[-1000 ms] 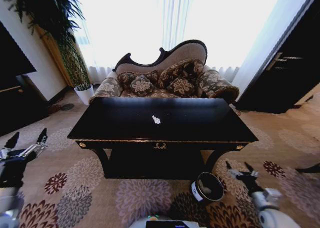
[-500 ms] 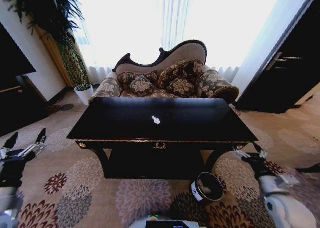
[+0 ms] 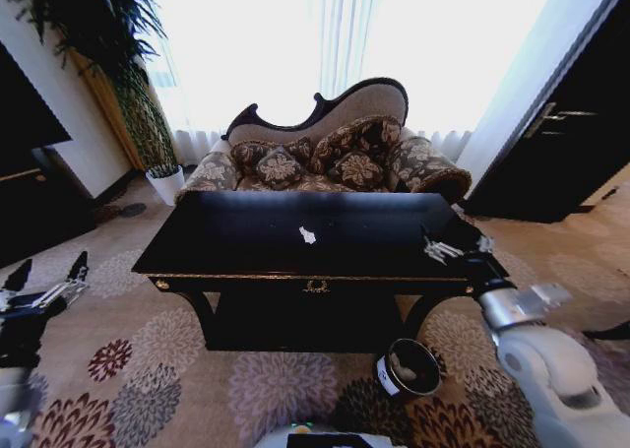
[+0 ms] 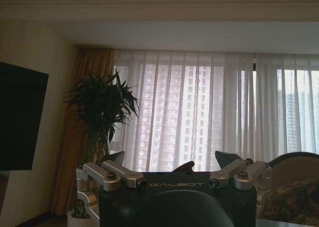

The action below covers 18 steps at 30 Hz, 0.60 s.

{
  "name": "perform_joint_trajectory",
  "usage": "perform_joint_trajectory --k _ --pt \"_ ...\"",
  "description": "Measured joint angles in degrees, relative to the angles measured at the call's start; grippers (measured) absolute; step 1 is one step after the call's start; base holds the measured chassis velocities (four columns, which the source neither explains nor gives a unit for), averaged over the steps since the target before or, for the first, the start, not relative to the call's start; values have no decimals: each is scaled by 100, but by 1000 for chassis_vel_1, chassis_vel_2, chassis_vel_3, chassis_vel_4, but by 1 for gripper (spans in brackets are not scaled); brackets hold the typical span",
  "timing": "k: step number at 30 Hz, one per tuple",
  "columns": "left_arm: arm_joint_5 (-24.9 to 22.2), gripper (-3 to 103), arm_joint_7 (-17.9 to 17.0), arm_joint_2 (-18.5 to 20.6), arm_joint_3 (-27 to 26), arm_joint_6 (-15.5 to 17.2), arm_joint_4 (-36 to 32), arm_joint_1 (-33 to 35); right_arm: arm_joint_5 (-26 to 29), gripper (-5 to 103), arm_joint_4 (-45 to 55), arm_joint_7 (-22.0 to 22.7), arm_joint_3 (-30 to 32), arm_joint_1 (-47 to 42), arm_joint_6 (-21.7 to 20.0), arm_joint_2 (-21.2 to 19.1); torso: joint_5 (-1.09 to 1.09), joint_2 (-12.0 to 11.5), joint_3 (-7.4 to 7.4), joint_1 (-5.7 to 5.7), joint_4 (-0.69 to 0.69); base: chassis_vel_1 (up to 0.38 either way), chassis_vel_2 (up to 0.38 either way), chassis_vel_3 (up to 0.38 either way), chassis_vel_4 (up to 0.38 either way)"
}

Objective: Move to the front of the table and place the trash on the table into the trash bin.

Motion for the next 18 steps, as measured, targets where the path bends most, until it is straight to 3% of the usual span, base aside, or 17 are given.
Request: perform_joint_trajectory --k 3,9,10,14,15,18 --pt "30 100 1 -18 27 0 -23 -3 11 100 15 56 -321 182 -29 -153 0 0 0 0 0 0 0 0 0" --pt "120 100 1 -51 37 2 -62 70 -74 100 -339 366 -1832 1353 -101 -899 0 0 0 0 0 0 0 0 0" --pt "120 100 1 -51 37 2 -62 70 -74 100 -339 366 -1832 1353 -101 -899 0 0 0 0 0 0 0 0 0" --pt "159 100 4 -65 -10 -2 -34 128 -19 100 -933 482 -3022 2648 -120 -1508 0 -1 1 1 1 0 0 0 0" --pt "159 100 4 -65 -10 -2 -34 128 -19 100 -933 482 -3022 2648 -120 -1508 0 -1 1 1 1 0 0 0 0" --pt "231 100 6 -119 -13 -9 -3 166 17 100 -1390 433 -3794 3462 -153 -1830 0 -1 1 0 0 0 0 0 0"
